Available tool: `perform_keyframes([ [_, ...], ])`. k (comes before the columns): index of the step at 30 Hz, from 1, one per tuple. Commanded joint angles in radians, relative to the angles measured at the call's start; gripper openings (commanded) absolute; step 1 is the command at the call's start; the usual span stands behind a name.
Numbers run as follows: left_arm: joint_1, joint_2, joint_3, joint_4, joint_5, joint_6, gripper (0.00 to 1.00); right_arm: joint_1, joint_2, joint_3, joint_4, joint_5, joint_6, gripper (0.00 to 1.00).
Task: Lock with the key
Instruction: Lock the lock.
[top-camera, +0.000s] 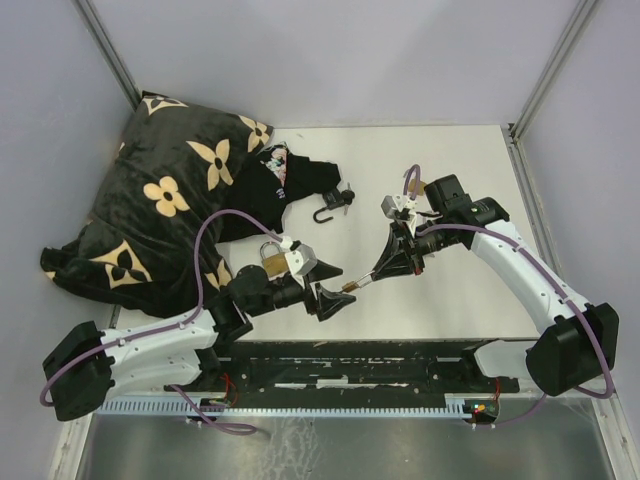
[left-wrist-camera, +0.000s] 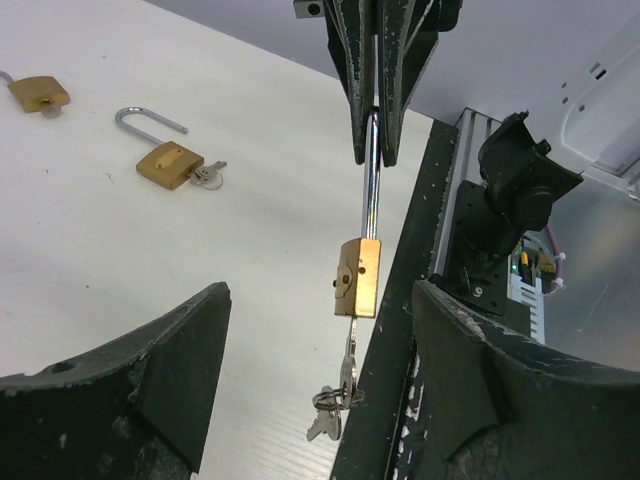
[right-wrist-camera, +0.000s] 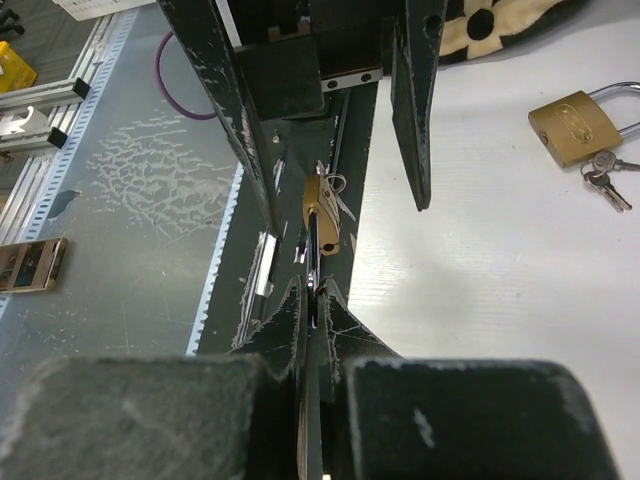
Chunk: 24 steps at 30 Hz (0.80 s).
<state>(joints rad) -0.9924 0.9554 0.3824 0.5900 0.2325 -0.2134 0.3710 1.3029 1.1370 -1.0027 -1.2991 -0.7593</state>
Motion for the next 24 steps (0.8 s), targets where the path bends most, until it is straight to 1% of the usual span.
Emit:
perform_keyframes([
  [1, -0.007, 0.041, 0.068, 0.058, -0.004, 0.034, 0.74, -0.005, -0.006, 0.010, 0.030, -0.019, 0.018, 0.02],
  [5, -0.007, 0.058, 0.080, 0.057, 0.006, 0.012, 0.55, -0.004, -0.005, 0.010, 0.032, -0.020, 0.020, 0.02],
  [9, -0.006, 0.059, 0.085, 0.057, 0.024, -0.009, 0.47, -0.004, -0.008, 0.010, 0.033, -0.020, 0.021, 0.02],
  [11, -0.006, 0.061, 0.089, 0.047, 0.032, -0.014, 0.41, -0.005, -0.009, 0.010, 0.033, -0.019, 0.021, 0.01],
  [14, -0.007, 0.063, 0.096, 0.020, 0.033, -0.018, 0.38, -0.004, -0.011, 0.010, 0.035, -0.020, 0.024, 0.02],
  [19, -0.006, 0.058, 0.084, 0.043, 0.078, -0.031, 0.42, -0.004, -0.011, 0.009, 0.041, -0.017, 0.030, 0.02],
  [23, -0.008, 0.063, 0.084, 0.059, 0.114, -0.038, 0.33, -0.004, -0.014, 0.004, 0.052, -0.018, 0.043, 0.02],
  [24, -0.007, 0.064, 0.084, 0.063, 0.121, -0.039, 0.28, -0.003, -0.016, 0.003, 0.055, -0.018, 0.045, 0.02],
])
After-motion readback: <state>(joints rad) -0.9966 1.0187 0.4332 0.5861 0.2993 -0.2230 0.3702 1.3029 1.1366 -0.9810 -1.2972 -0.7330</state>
